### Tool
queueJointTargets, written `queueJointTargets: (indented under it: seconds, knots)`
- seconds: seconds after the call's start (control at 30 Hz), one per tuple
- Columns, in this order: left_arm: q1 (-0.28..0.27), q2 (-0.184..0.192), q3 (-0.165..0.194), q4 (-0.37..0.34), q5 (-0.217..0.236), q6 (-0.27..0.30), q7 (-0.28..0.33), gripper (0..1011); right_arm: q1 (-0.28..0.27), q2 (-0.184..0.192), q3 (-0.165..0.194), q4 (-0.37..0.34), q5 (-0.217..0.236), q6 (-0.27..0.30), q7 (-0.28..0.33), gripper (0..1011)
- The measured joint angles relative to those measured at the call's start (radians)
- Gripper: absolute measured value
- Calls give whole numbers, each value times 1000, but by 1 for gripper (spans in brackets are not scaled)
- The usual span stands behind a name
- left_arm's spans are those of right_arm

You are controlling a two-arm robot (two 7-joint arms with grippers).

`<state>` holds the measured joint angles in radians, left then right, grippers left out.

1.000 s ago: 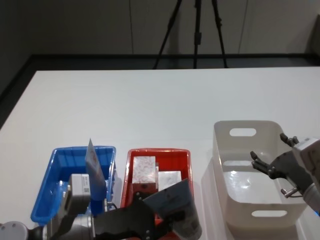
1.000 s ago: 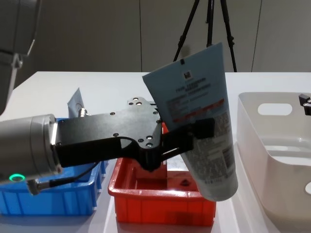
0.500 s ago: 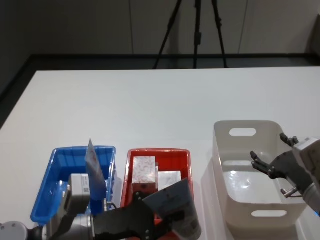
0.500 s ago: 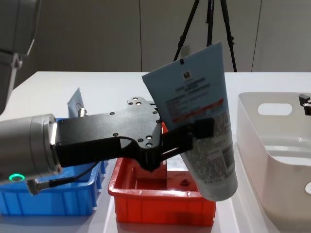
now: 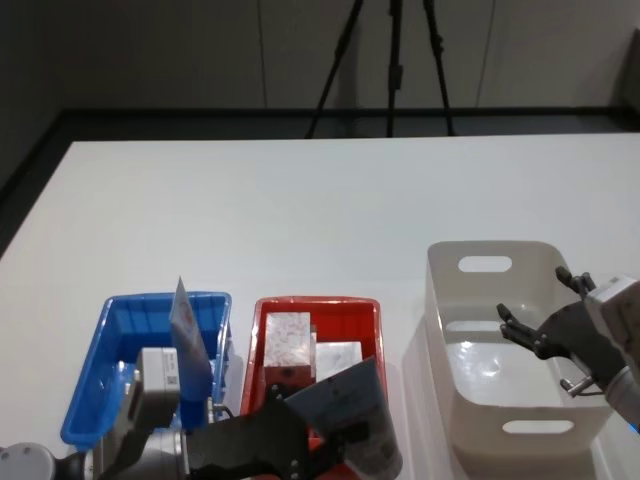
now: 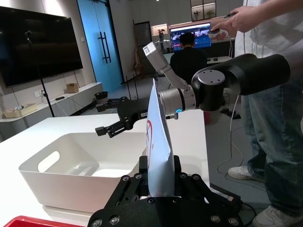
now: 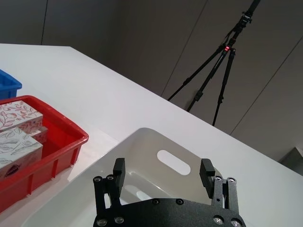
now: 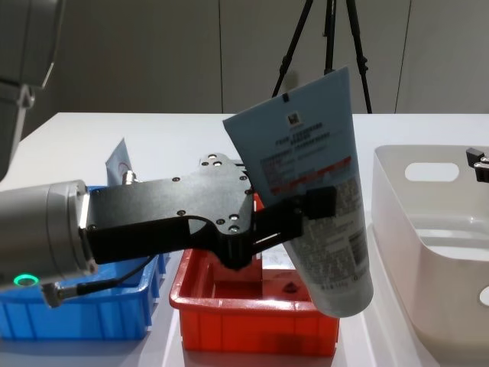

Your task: Bimanual collaborative sorting of washing and personal care products

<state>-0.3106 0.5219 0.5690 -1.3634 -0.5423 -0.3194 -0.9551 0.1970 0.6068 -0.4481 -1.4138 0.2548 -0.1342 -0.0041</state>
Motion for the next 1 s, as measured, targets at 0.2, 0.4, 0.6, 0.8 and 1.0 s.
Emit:
queueJointTargets:
  seconds: [0.2, 0.4, 0.6, 0.8, 1.0]
  knots:
    - [0, 0, 0, 0, 0, 0, 0, 262, -16, 10, 14, -15, 10, -23, 51, 1001]
    - [0, 0, 0, 0, 0, 0, 0, 262, -38, 26, 28, -38, 23, -39, 101, 1001]
    - [0, 0, 0, 0, 0, 0, 0, 262, -57, 42, 34, -66, 47, -55, 176, 1001]
    - [0, 0, 0, 0, 0, 0, 0, 262, -71, 53, 38, -89, 72, -70, 249, 1001]
    - [0, 0, 0, 0, 0, 0, 0, 262, -81, 66, 44, -107, 99, -81, 321, 1001]
